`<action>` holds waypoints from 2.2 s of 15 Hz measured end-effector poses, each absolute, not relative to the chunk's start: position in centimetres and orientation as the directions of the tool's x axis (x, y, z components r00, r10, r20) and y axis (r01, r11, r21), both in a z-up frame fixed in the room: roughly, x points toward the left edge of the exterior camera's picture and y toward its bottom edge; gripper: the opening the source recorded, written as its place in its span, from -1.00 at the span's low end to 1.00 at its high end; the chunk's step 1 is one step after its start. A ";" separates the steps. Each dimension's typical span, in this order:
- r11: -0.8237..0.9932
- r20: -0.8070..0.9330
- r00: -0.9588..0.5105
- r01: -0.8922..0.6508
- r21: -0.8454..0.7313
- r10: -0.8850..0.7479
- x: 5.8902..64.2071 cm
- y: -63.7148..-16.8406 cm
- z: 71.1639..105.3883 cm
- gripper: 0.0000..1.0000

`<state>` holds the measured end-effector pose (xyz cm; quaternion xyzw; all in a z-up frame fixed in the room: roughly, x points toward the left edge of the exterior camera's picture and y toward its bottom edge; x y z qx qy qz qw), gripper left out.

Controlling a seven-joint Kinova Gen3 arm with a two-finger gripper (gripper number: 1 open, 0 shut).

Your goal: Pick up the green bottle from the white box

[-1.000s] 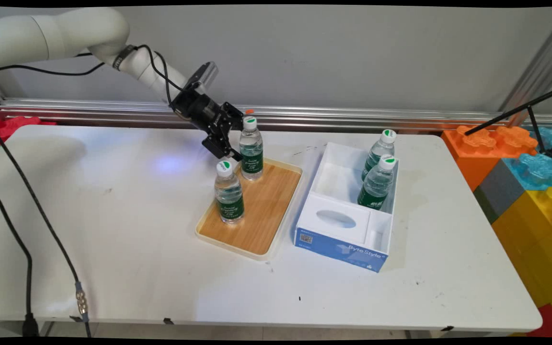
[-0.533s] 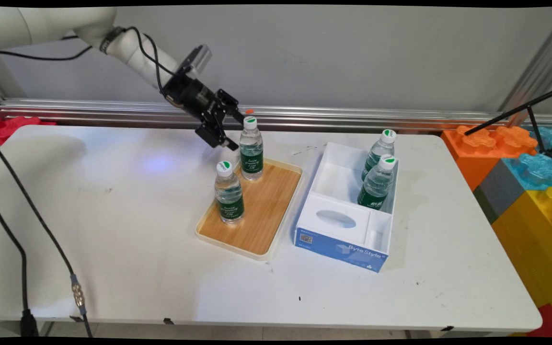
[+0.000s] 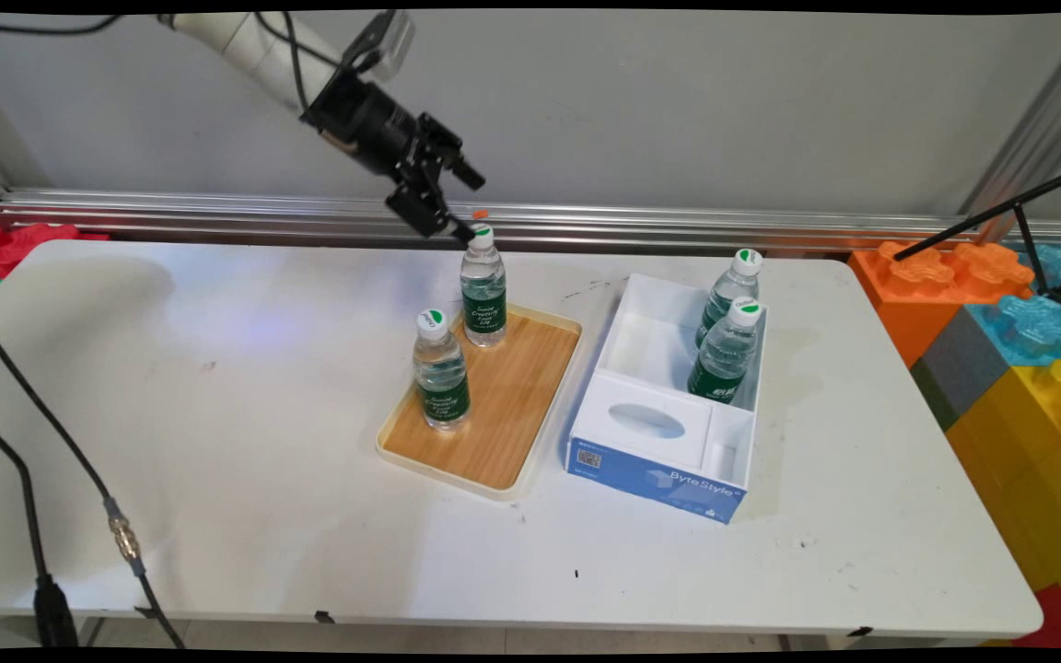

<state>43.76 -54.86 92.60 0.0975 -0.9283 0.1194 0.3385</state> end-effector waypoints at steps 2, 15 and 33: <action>0.937 0.646 -0.751 -0.308 -0.164 -0.134 41.6 -54.4 94.2 1.00; 0.833 0.564 -0.712 -0.548 -0.075 -0.418 21.9 -46.6 94.0 1.00; 0.750 0.605 -0.612 -0.660 -0.036 -0.510 8.0 -51.0 81.7 1.00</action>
